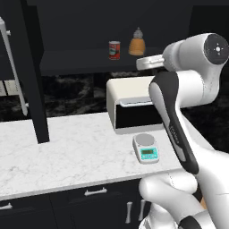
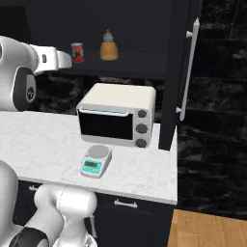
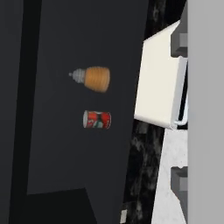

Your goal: Pick the canned food and place it on the digital scale for weighing, and close the cabinet.

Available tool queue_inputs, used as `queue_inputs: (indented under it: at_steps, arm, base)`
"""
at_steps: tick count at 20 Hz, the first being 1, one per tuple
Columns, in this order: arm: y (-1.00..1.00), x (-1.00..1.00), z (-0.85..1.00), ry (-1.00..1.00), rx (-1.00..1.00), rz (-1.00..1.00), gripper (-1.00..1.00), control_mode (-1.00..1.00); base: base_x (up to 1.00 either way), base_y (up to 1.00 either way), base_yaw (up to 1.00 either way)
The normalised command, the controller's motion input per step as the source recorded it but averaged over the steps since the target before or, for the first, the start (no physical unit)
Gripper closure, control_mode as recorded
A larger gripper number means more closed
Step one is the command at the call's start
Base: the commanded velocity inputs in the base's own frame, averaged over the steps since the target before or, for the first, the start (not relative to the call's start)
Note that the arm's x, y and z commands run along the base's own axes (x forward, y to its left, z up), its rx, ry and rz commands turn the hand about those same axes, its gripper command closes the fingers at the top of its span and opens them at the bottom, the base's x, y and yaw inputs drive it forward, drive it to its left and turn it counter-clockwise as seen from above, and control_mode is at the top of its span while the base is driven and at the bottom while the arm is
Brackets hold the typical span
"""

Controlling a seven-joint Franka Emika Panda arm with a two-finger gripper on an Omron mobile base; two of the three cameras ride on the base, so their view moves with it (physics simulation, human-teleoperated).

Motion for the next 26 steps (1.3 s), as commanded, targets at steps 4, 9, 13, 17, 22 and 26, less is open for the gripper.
queue_inputs:
  at_steps: [4, 9, 13, 17, 22, 26]
  arm:
    - [0.00, 0.59, 0.01, 0.00, 0.00, 0.00, -1.00, -1.00]
    - [0.10, 0.57, 0.00, 0.01, 0.00, 0.00, -1.00, -1.00]
    - [0.23, 0.61, 0.00, 0.00, 0.02, 0.00, -1.00, -1.00]
    - [0.19, 0.73, 0.00, 0.06, 0.00, 0.00, -1.00, -1.00]
    - [0.07, 0.71, -0.01, 0.10, 0.00, 0.00, -1.00, -1.00]
    - [0.09, 0.59, -0.05, 0.04, 0.00, 0.00, -1.00, -1.00]
  base:
    - [0.00, 0.00, 0.00]
    - [0.00, 0.00, 0.00]
    - [0.00, 0.00, 0.00]
    - [0.00, 0.00, 0.00]
    - [0.00, 0.00, 0.00]
    - [0.00, 0.00, 0.00]
